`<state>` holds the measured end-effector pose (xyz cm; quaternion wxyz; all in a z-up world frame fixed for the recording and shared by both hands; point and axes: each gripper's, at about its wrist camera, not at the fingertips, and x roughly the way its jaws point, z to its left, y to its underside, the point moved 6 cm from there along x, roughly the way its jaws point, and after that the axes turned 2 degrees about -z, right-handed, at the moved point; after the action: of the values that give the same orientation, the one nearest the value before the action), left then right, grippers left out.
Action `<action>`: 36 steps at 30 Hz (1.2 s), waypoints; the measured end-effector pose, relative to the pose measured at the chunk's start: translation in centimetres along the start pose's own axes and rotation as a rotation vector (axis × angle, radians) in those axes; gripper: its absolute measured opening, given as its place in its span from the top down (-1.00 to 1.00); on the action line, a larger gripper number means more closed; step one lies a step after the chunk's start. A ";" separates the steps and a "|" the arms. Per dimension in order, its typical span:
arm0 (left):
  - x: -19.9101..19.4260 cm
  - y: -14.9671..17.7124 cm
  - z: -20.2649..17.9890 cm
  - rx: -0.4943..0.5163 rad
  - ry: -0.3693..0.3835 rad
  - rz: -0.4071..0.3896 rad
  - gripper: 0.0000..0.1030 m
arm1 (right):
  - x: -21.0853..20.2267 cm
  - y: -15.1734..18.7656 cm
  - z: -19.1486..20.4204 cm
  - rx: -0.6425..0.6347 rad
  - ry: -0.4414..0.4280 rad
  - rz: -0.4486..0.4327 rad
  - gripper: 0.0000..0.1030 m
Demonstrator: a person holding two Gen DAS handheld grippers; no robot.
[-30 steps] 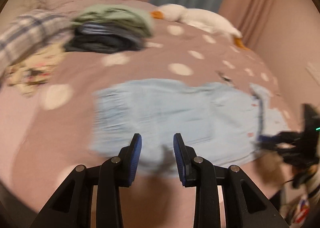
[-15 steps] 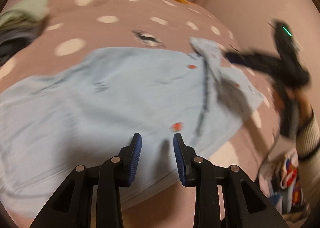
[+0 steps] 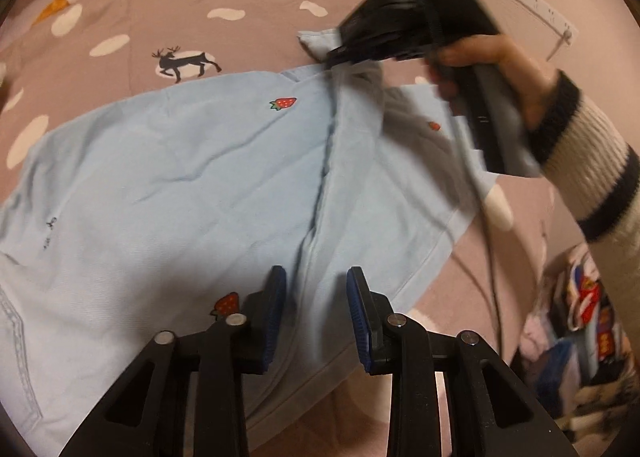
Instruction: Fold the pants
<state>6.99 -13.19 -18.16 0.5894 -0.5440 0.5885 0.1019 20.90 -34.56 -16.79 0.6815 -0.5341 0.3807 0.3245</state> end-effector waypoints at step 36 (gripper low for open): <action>0.4 0.6 -1.6 0.118 -0.144 0.014 0.44 | -1.6 4.3 -4.8 0.207 0.124 0.005 0.45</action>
<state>5.75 -14.41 -18.35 0.6605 -0.4953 0.5535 0.1098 15.61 -38.35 -18.17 0.7072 -0.4790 0.4552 0.2514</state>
